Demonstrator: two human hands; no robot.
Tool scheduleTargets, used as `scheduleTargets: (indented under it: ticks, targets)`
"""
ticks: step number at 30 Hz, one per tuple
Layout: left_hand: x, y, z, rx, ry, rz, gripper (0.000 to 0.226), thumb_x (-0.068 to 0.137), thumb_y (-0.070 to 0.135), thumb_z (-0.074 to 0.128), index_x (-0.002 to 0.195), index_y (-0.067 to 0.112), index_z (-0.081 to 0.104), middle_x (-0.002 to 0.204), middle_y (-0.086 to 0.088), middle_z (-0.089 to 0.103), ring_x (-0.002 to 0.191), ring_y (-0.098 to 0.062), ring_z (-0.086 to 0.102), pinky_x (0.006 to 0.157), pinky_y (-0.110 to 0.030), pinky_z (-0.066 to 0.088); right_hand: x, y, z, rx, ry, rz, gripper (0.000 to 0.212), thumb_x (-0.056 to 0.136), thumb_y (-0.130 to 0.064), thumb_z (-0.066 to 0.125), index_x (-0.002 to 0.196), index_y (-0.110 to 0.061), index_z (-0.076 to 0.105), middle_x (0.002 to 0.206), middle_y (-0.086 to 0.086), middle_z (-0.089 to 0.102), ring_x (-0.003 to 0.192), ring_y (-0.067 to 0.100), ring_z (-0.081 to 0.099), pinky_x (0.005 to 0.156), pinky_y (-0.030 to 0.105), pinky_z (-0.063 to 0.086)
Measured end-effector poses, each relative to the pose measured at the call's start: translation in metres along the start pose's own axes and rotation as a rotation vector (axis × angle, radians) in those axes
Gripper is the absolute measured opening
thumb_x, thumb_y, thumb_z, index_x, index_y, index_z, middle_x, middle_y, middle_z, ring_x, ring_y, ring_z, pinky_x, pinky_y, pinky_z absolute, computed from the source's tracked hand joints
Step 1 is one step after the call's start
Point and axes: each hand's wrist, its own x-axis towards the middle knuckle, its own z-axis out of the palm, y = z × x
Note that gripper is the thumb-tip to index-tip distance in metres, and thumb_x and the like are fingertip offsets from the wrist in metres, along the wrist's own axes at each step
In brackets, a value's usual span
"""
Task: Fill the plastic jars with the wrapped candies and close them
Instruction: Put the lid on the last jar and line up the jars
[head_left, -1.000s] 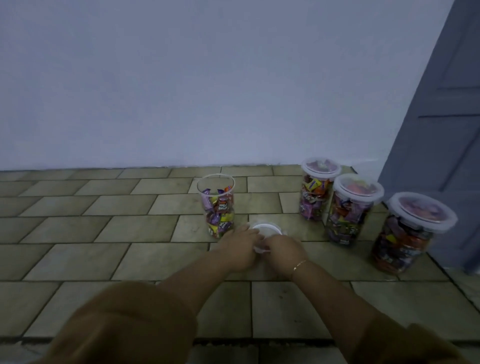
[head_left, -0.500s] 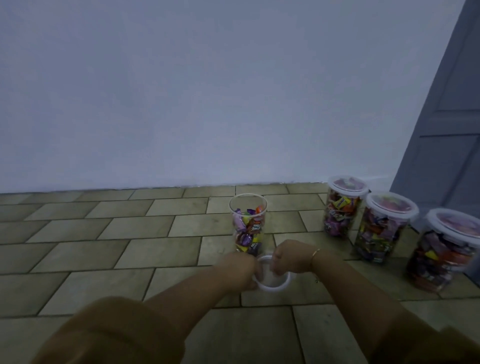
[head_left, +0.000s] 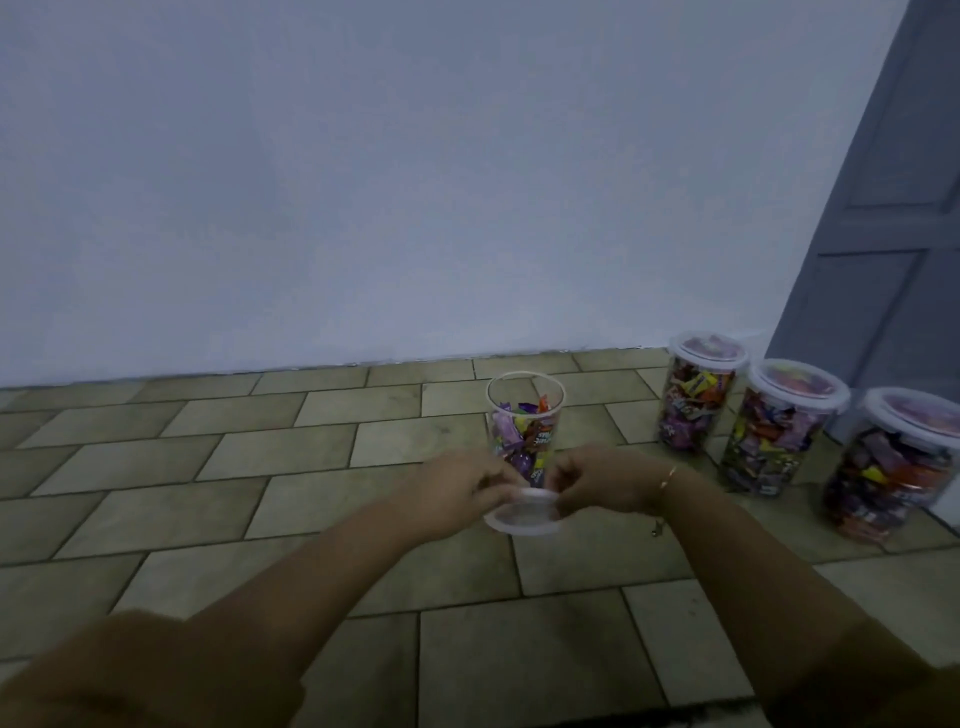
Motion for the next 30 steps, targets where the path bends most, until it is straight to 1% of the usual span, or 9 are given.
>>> scheduleTargets:
  ticks: [2,5,9,13,16,18,22,26,30]
  targets:
    - [0.003,-0.001,-0.014,-0.207,0.109,-0.086,0.022,0.086,0.038,0.065,0.106,0.029,0.069,0.086,0.014,0.065,0.074,0.003,0.055,0.067,-0.016,0.043,-0.005,-0.003,-0.016,0.212,0.071,-0.045,0.013,0.08,-0.01,0.069,0.078,-0.02,0.061,0.08,0.004,0.061,0.076,0.019,0.054,0.075,0.036,0.047]
    - [0.012,-0.001,-0.032,-0.597,0.252,-0.201,0.025,0.077,0.029,0.076,0.101,0.026,0.069,0.093,0.001,0.07,0.082,-0.011,0.065,0.076,-0.024,0.053,-0.007,-0.011,-0.037,0.481,0.181,-0.048,0.009,0.083,-0.009,0.067,0.091,-0.009,0.062,0.083,0.009,0.063,0.077,0.023,0.06,0.079,0.039,0.054]
    - [0.039,0.004,-0.043,-0.724,0.447,-0.343,0.034,0.079,0.022,0.076,0.109,0.011,0.067,0.094,-0.005,0.069,0.079,-0.013,0.064,0.068,-0.023,0.054,0.003,-0.025,-0.059,0.524,0.374,-0.06,0.012,0.087,-0.015,0.065,0.094,-0.004,0.065,0.077,0.006,0.066,0.066,0.017,0.061,0.059,0.03,0.057]
    - [0.072,0.008,-0.047,-0.633,0.568,-0.466,0.036,0.08,0.032,0.074,0.109,0.012,0.066,0.101,-0.001,0.068,0.091,-0.014,0.063,0.078,-0.027,0.051,0.023,-0.027,-0.071,0.473,0.617,-0.004,0.019,0.085,-0.02,0.068,0.087,-0.001,0.07,0.067,0.006,0.059,0.056,0.014,0.054,0.039,0.02,0.048]
    - [0.09,0.008,-0.04,-0.54,0.586,-0.556,0.038,0.082,0.035,0.072,0.112,0.013,0.066,0.108,0.001,0.066,0.1,-0.015,0.061,0.09,-0.03,0.049,0.037,-0.023,-0.074,0.405,0.595,0.101,0.024,0.088,-0.022,0.065,0.092,0.001,0.069,0.064,0.005,0.056,0.051,0.015,0.052,0.035,0.017,0.044]
    - [0.095,0.008,-0.034,-0.487,0.591,-0.61,0.036,0.083,0.035,0.07,0.112,0.013,0.066,0.11,0.0,0.066,0.103,-0.017,0.061,0.095,-0.034,0.048,0.046,-0.018,-0.072,0.312,0.52,0.175,0.032,0.09,-0.027,0.06,0.102,0.002,0.066,0.072,0.009,0.058,0.052,0.015,0.052,0.037,0.016,0.045]
    - [0.095,0.008,-0.028,-0.513,0.638,-0.634,0.02,0.087,0.027,0.066,0.102,0.015,0.068,0.091,-0.001,0.067,0.089,-0.017,0.062,0.08,-0.031,0.049,0.057,-0.011,-0.065,0.298,0.503,0.147,0.031,0.093,-0.029,0.056,0.11,-0.005,0.067,0.084,0.009,0.061,0.061,0.021,0.058,0.061,0.034,0.057]
    - [0.088,0.006,-0.023,-0.588,0.664,-0.665,0.032,0.087,0.029,0.065,0.112,0.009,0.065,0.1,-0.006,0.07,0.095,-0.021,0.065,0.082,-0.035,0.053,0.06,-0.009,-0.058,0.339,0.539,0.106,0.026,0.093,-0.031,0.056,0.106,-0.011,0.068,0.087,0.008,0.065,0.061,0.014,0.056,0.041,0.021,0.043]
    - [0.081,0.005,-0.007,-0.541,0.708,-0.628,0.028,0.092,0.03,0.059,0.113,0.013,0.066,0.105,-0.002,0.068,0.094,-0.014,0.062,0.071,-0.022,0.045,0.067,-0.007,-0.042,0.25,0.586,-0.01,0.021,0.099,-0.024,0.039,0.099,-0.013,0.056,0.085,0.003,0.057,0.076,0.016,0.05,0.058,0.025,0.04]
